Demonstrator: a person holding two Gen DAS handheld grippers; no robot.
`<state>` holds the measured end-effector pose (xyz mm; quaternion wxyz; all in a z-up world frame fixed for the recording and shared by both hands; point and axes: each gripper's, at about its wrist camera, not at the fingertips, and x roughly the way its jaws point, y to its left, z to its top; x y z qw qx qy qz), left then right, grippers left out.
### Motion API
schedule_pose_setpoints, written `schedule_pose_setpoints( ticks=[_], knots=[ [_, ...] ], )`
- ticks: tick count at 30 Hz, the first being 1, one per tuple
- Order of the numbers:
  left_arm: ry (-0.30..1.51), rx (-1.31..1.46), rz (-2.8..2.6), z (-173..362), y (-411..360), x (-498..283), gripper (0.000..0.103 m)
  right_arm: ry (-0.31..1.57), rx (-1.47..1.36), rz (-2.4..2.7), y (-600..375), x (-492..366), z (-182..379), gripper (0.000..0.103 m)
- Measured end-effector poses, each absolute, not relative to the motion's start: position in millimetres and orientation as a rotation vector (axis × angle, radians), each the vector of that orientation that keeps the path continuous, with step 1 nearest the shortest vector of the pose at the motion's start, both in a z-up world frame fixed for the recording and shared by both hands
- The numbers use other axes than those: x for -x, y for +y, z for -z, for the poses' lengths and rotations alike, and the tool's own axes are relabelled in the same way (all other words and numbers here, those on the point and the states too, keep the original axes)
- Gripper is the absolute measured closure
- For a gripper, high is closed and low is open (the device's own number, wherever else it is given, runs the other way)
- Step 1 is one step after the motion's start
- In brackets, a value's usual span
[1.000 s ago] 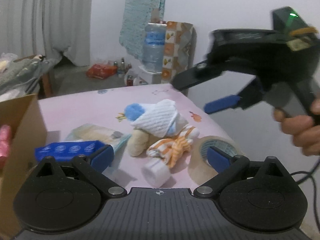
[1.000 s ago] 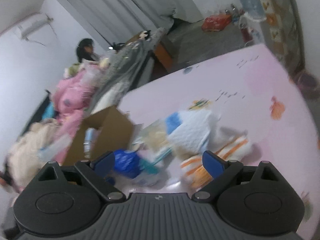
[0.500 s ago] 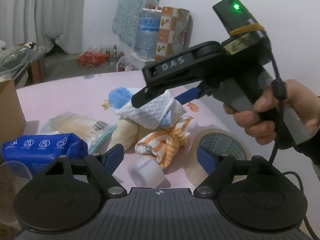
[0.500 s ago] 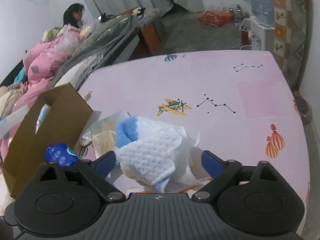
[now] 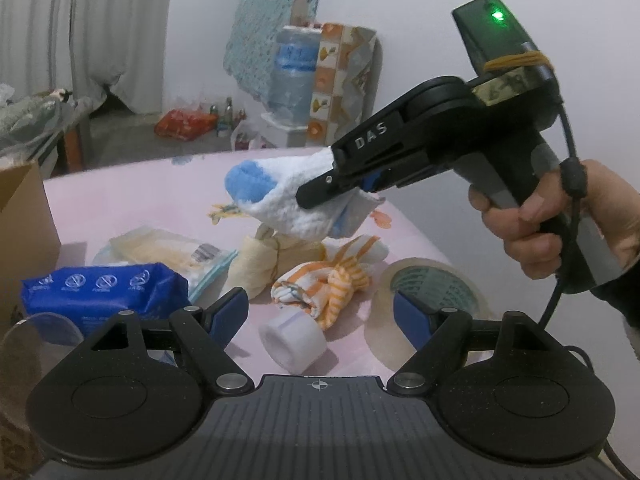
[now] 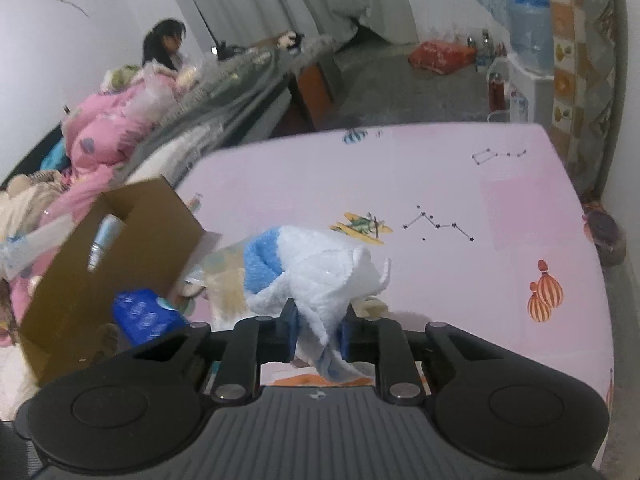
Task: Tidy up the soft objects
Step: 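Carry the towel bundle with the right tool over the cardboard box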
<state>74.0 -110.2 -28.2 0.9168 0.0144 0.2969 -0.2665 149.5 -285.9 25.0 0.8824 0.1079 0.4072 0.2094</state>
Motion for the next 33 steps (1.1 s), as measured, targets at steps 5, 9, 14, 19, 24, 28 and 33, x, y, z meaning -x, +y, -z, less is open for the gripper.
schedule_pose_setpoints(
  ticks=[5, 9, 14, 19, 24, 28, 33],
  knots=[
    [0.557, -0.044, 0.574, 14, -104, -53, 0.015, 0.851, -0.274, -0.521, -284, -112, -40, 0.064],
    [0.54, -0.052, 0.599, 4, -96, -35, 0.013, 0.9, -0.351, -0.614, -276, -81, -38, 0.064],
    [0.533, -0.039, 0.609, -7, -83, -17, 0.013, 0.939, -0.412, -0.704, -261, -57, -38, 0.063],
    [0.507, -0.01, 0.579, -26, -54, -1, 0.013, 0.913, -0.406, -0.803, -231, -46, -62, 0.063],
    [0.42, 0.014, 0.475, -54, -12, 7, 0.01, 0.875, -0.349, -0.925, -173, -57, -93, 0.063],
    [0.383, 0.05, 0.379, -70, 23, -8, 0.008, 0.865, -0.275, -0.977, -115, -84, -117, 0.063],
    [0.39, 0.129, 0.257, -73, 71, -41, 0.008, 0.91, -0.192, -0.929, -45, -144, -125, 0.063]
  ],
)
